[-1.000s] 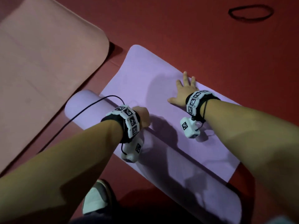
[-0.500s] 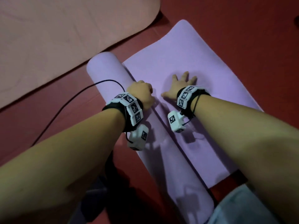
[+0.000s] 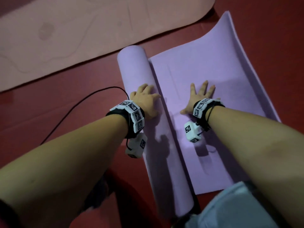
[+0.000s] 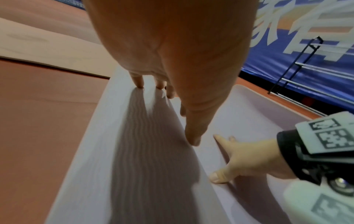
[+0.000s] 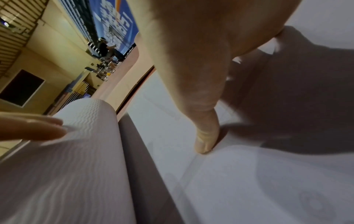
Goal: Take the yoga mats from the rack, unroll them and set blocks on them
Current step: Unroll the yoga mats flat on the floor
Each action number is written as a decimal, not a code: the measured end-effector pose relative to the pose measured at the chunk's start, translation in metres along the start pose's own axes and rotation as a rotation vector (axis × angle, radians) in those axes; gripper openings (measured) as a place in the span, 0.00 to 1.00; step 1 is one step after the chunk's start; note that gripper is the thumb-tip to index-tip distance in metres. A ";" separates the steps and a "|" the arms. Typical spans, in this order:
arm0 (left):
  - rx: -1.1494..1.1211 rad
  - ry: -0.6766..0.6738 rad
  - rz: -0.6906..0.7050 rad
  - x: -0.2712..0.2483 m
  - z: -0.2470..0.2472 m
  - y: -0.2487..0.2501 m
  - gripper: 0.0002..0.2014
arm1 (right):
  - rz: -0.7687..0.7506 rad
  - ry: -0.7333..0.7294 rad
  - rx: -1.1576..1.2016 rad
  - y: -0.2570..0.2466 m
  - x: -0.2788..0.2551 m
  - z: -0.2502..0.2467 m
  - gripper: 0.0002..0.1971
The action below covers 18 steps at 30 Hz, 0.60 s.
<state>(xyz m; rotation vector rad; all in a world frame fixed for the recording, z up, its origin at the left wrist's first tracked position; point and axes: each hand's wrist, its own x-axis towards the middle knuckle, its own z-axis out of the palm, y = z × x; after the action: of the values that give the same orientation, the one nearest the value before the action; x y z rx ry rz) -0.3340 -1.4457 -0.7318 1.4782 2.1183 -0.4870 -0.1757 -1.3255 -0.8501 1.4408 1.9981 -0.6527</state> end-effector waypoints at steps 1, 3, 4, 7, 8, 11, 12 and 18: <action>0.012 0.008 -0.012 -0.002 0.002 -0.001 0.38 | 0.001 -0.002 0.001 0.000 0.000 0.001 0.70; 0.019 0.040 -0.044 -0.005 0.004 -0.002 0.40 | 0.002 0.004 -0.006 -0.001 0.001 0.002 0.70; 0.014 0.065 -0.056 -0.005 0.004 -0.002 0.40 | 0.005 0.008 -0.008 -0.002 0.003 0.002 0.70; -0.024 0.159 -0.085 -0.004 0.006 -0.002 0.40 | 0.011 0.007 -0.032 -0.004 0.007 0.002 0.71; -0.029 0.194 -0.089 -0.004 0.010 -0.003 0.40 | 0.013 0.005 -0.046 -0.005 0.007 0.001 0.72; -0.017 0.291 -0.089 -0.006 0.029 -0.011 0.41 | 0.021 0.019 -0.091 -0.004 0.007 0.002 0.72; -0.035 0.322 -0.092 -0.008 0.037 -0.016 0.41 | 0.019 0.030 -0.109 -0.005 0.006 0.003 0.72; -0.196 0.346 -0.054 -0.023 0.055 -0.042 0.33 | 0.035 0.098 -0.171 0.000 -0.006 0.013 0.65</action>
<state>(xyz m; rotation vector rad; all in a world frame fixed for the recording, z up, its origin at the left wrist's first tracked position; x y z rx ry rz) -0.3564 -1.5081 -0.7624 1.4783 2.3951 -0.0379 -0.1721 -1.3381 -0.8550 1.4253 2.0436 -0.3926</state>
